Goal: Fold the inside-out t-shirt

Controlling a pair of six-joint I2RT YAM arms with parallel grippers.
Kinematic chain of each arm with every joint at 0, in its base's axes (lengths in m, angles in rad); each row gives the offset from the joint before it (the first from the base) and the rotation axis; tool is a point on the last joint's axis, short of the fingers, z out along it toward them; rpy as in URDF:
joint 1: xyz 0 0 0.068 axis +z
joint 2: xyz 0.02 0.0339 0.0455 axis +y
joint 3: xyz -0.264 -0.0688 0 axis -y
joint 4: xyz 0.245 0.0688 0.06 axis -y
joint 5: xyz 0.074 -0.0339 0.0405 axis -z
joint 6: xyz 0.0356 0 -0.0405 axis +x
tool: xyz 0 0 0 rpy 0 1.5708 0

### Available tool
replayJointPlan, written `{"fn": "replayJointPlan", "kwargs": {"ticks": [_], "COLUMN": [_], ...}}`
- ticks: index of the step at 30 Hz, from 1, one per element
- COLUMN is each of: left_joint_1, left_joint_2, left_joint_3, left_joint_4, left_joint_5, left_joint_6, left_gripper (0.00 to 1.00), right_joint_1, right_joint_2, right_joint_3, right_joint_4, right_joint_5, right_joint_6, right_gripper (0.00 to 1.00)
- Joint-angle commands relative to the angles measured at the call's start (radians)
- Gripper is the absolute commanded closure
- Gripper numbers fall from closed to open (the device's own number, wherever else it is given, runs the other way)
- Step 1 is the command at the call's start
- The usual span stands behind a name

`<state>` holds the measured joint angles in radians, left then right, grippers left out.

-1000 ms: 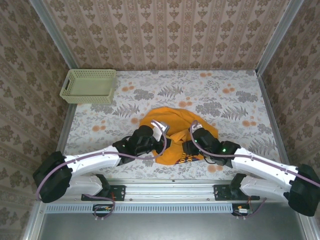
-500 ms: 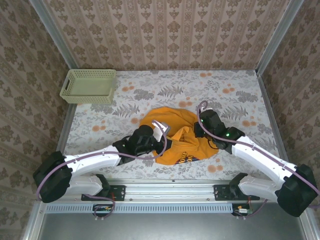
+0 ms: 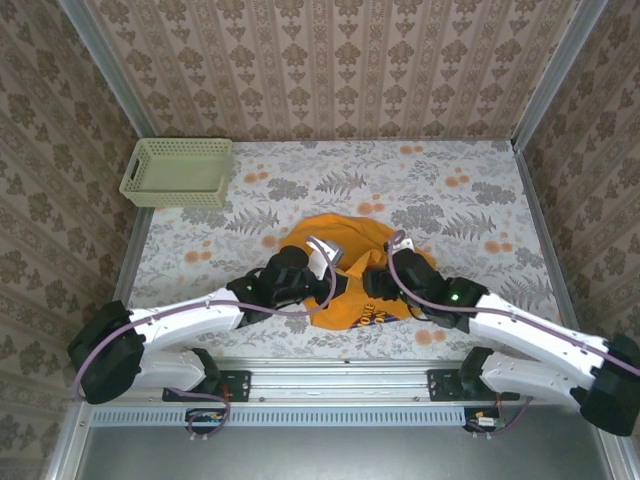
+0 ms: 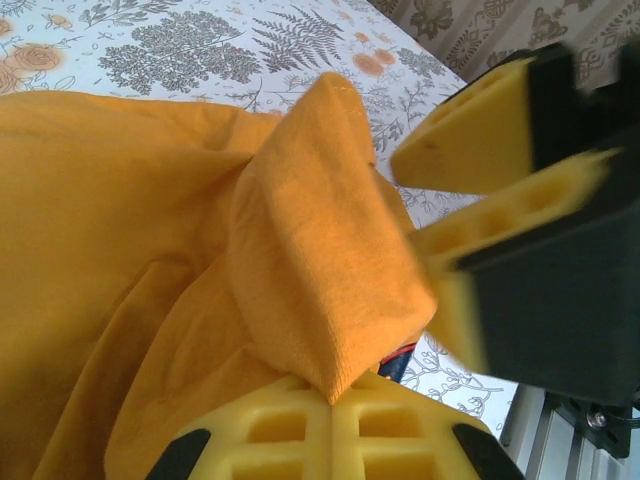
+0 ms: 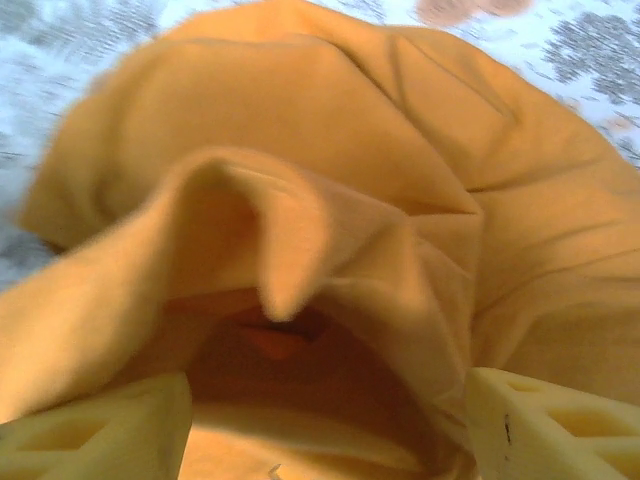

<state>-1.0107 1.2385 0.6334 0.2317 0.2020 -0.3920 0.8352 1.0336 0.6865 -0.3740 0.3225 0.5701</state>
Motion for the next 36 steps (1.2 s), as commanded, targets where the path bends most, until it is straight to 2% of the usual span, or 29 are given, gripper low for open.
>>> {"fn": "replayJointPlan", "kwargs": {"ticks": [1, 11, 13, 15, 17, 19, 21, 25, 27, 29, 31, 36], "left_joint_1": [-0.012, -0.024, -0.026, -0.025, -0.022, -0.017, -0.008, -0.004, -0.004, -0.006, -0.007, -0.007], "left_joint_2": [-0.003, -0.016, -0.02, -0.025, -0.03, -0.034, -0.033, -0.024, -0.022, -0.022, -0.023, -0.028], "left_joint_3": [0.036, 0.034, 0.03, 0.028, 0.022, 0.014, 0.008, 0.003, 0.004, 0.008, 0.01, 0.007], "left_joint_4": [0.005, -0.007, -0.008, -0.011, -0.016, -0.017, -0.017, -0.01, -0.003, 0.0, -0.003, -0.022], "left_joint_5": [0.03, 0.026, 0.02, 0.006, -0.011, -0.022, -0.023, -0.005, 0.007, 0.019, 0.023, 0.002], "left_joint_6": [0.011, 0.017, 0.017, 0.019, 0.018, 0.018, 0.017, 0.016, 0.016, 0.017, 0.018, 0.018], "left_gripper": [1.0, 1.0, 1.0, 1.0, 1.0, 1.0, 1.0, 1.0, 1.0, 1.0, 1.0, 1.0], "right_joint_1": [0.003, 0.003, 0.003, 0.002, 0.003, -0.002, -0.02, -0.092, -0.114, -0.126, -0.13, -0.18], "right_joint_2": [0.071, 0.219, 0.23, 0.223, 0.187, 0.132, 0.062, -0.038, -0.022, 0.031, 0.081, 0.093], "right_joint_3": [0.07, 0.198, 0.206, 0.2, 0.165, 0.118, 0.057, -0.08, -0.095, -0.08, -0.058, -0.026], "right_joint_4": [0.013, -0.02, -0.064, -0.093, -0.078, -0.058, -0.018, 0.137, 0.158, 0.148, 0.141, 0.072], "right_joint_5": [0.143, 0.23, 0.266, 0.283, 0.242, 0.191, 0.102, -0.168, -0.218, -0.216, -0.209, -0.125], "right_joint_6": [0.041, 0.064, 0.079, 0.079, 0.049, 0.039, 0.028, -0.012, -0.015, -0.027, -0.036, -0.027], "right_gripper": [0.26, 0.24, 0.29, 0.4, 0.48, 0.48, 0.45, 0.33, 0.29, 0.3, 0.37, 0.71]}}
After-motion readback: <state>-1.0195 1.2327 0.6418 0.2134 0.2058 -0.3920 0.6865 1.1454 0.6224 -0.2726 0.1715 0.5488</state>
